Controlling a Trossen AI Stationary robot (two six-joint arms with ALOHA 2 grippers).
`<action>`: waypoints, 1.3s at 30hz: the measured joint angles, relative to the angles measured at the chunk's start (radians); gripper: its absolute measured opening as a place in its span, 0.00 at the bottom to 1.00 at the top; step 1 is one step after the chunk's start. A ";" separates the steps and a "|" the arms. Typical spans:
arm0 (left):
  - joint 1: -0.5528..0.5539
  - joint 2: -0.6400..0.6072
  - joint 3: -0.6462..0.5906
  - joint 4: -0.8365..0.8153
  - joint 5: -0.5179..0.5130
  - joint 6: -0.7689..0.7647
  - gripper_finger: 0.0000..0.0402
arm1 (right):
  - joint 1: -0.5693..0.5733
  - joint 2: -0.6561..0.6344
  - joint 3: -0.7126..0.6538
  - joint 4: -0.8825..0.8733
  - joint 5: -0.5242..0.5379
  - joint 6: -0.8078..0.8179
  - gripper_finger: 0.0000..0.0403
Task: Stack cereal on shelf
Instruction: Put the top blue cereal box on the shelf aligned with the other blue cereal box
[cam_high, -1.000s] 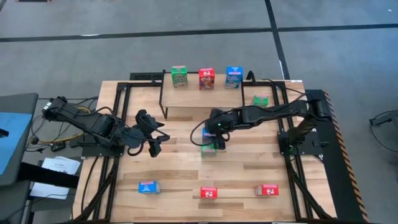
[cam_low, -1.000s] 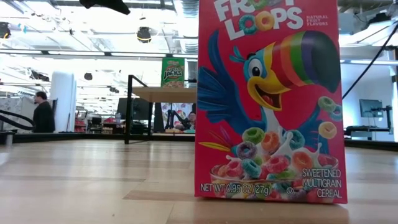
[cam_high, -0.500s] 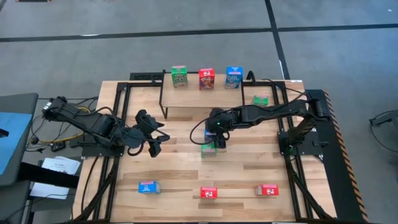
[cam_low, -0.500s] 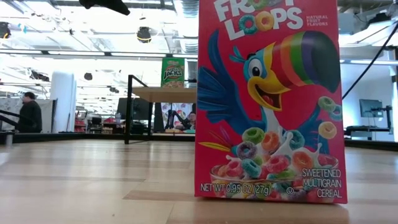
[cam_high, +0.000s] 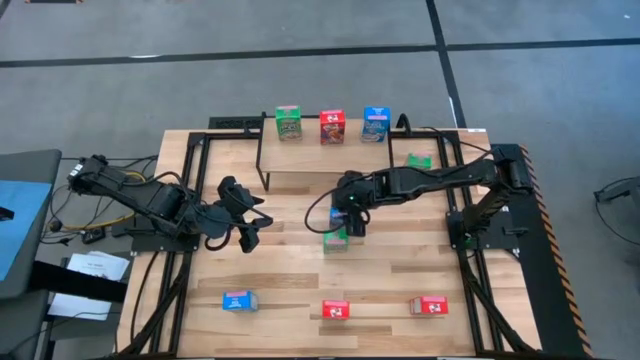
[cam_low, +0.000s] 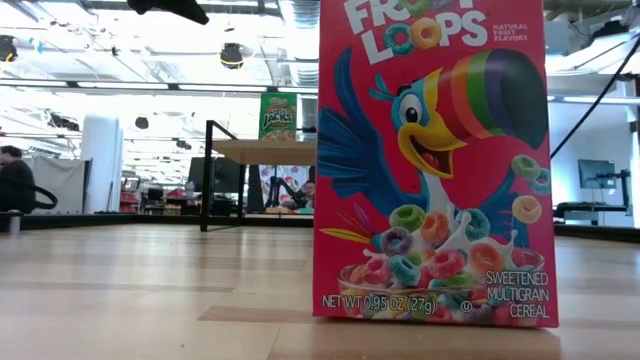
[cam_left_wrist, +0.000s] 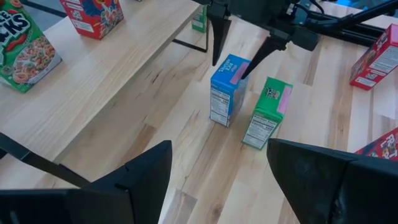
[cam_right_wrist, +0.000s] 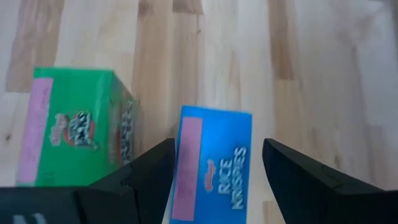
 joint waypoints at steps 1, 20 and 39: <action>0.000 0.000 0.000 0.000 0.000 0.000 0.63 | 0.000 0.000 0.000 -0.004 -0.006 0.007 0.67; 0.000 0.000 -0.001 -0.002 0.000 0.000 0.63 | -0.017 0.016 0.001 -0.073 -0.051 0.053 0.67; 0.000 0.000 -0.001 -0.003 0.000 0.000 0.63 | -0.018 0.016 0.001 -0.083 -0.062 0.060 0.50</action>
